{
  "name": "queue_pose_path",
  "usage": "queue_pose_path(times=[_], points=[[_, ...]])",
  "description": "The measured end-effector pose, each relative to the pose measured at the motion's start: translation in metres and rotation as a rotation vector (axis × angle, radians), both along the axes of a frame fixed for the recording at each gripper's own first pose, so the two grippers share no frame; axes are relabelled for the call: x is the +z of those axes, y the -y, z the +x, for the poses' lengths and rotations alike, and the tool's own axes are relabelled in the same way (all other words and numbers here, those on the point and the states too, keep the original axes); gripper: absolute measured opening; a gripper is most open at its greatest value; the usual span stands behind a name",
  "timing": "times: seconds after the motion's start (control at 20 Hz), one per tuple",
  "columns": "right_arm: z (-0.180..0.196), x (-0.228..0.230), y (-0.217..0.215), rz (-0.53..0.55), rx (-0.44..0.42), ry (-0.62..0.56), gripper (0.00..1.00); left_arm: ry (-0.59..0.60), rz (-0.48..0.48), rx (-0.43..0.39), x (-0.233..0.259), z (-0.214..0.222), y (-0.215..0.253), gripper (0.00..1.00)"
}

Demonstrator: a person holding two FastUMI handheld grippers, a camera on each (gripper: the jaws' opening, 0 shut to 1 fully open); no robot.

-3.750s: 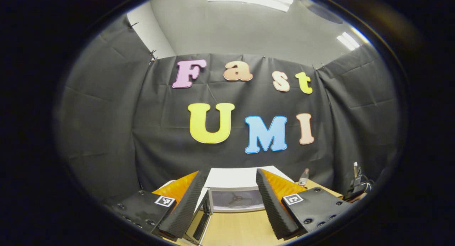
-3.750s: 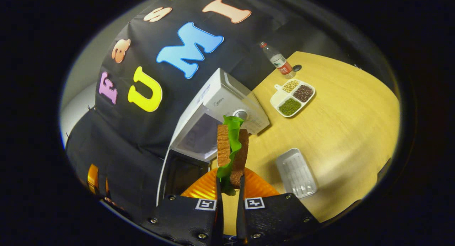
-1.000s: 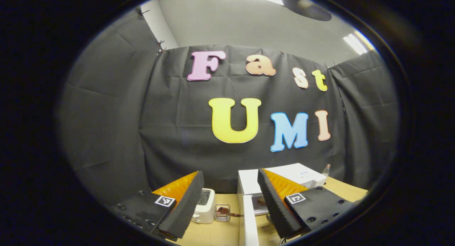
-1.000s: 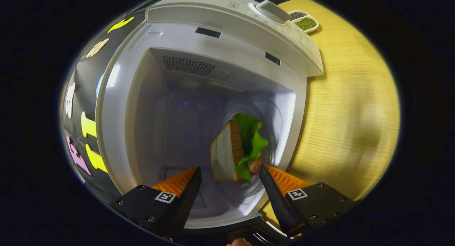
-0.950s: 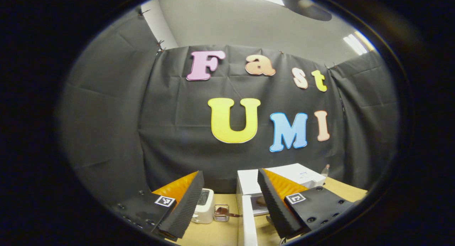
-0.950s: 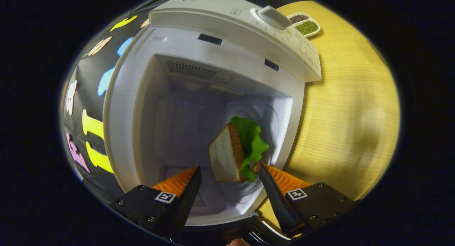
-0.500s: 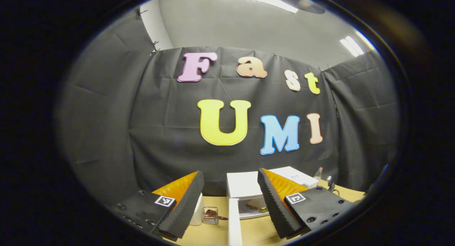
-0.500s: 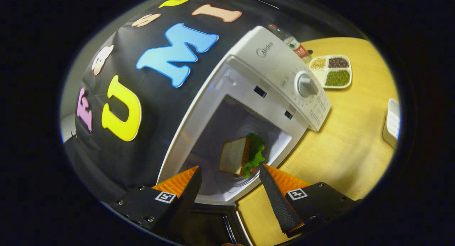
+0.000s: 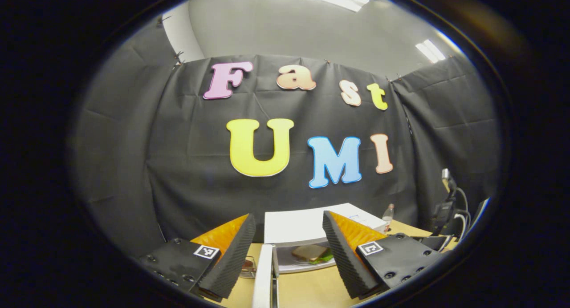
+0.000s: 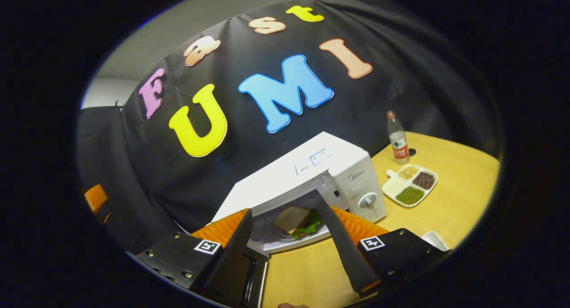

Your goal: Open the microwave oven with the left hand, put the food in, and close the microwave oven.

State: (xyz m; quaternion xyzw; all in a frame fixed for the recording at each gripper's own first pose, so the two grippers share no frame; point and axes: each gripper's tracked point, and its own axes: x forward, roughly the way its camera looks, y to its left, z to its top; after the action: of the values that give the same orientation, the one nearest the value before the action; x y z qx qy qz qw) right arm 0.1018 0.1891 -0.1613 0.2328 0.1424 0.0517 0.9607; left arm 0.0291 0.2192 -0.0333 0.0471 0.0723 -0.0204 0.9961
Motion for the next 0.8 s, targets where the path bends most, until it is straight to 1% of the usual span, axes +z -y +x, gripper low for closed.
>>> queue_pose_path(times=[0.05, 0.1, 0.15, 0.2, 0.25, 0.3, 0.35, 0.4, 0.45, 0.5, 0.6, 0.65, 0.7, 0.75, 0.8], points=[[-0.004, 0.013, 0.015, -0.059, -0.002, 0.026, 0.98, -0.004, 0.001, 0.001, -0.002, 0.000, 0.009, 0.97], [-0.011, 0.027, 0.027, -0.135, -0.004, 0.058, 0.98, -0.006, 0.001, 0.000, -0.006, -0.002, 0.016, 1.00], [-0.016, 0.039, 0.040, -0.199, -0.013, 0.089, 0.98, -0.003, 0.001, -0.001, -0.008, -0.004, 0.026, 0.97], [-0.022, 0.053, 0.053, -0.253, -0.016, 0.128, 0.98, 0.002, -0.001, 0.001, -0.009, -0.006, 0.035, 0.97], [-0.029, 0.067, 0.063, -0.291, -0.018, 0.154, 0.97, 0.006, -0.002, 0.004, -0.010, -0.007, 0.044, 1.00], [-0.035, 0.074, 0.070, -0.319, -0.018, 0.169, 0.98, 0.004, -0.003, 0.009, -0.012, -0.009, 0.051, 0.97], [-0.040, 0.084, 0.079, -0.339, -0.020, 0.179, 0.97, -0.002, -0.003, 0.019, -0.015, -0.010, 0.058, 1.00], [-0.044, 0.092, 0.086, -0.348, -0.022, 0.184, 0.97, -0.003, -0.003, 0.029, -0.016, -0.014, 0.063, 0.97], [-0.048, 0.099, 0.092, -0.350, -0.020, 0.185, 0.97, -0.006, -0.007, 0.040, -0.018, -0.015, 0.067, 0.97], [-0.051, 0.104, 0.097, -0.352, -0.016, 0.187, 0.97, -0.012, -0.009, 0.051, -0.020, -0.018, 0.071, 1.00], [-0.051, 0.115, 0.106, -0.370, -0.004, 0.212, 0.97, -0.019, -0.004, 0.071, -0.021, -0.023, 0.078, 1.00], [-0.052, 0.118, 0.111, -0.381, 0.000, 0.225, 0.97, -0.019, 0.004, 0.081, -0.021, -0.025, 0.081, 1.00], [-0.053, 0.118, 0.114, -0.379, 0.007, 0.229, 0.97, -0.018, 0.012, 0.089, -0.019, -0.027, 0.083, 0.97], [-0.056, 0.116, 0.115, -0.370, 0.020, 0.231, 0.97, -0.019, 0.023, 0.095, -0.017, -0.029, 0.086, 1.00], [-0.057, 0.114, 0.117, -0.363, 0.028, 0.230, 0.97, -0.020, 0.037, 0.095, -0.018, -0.032, 0.089, 1.00]])
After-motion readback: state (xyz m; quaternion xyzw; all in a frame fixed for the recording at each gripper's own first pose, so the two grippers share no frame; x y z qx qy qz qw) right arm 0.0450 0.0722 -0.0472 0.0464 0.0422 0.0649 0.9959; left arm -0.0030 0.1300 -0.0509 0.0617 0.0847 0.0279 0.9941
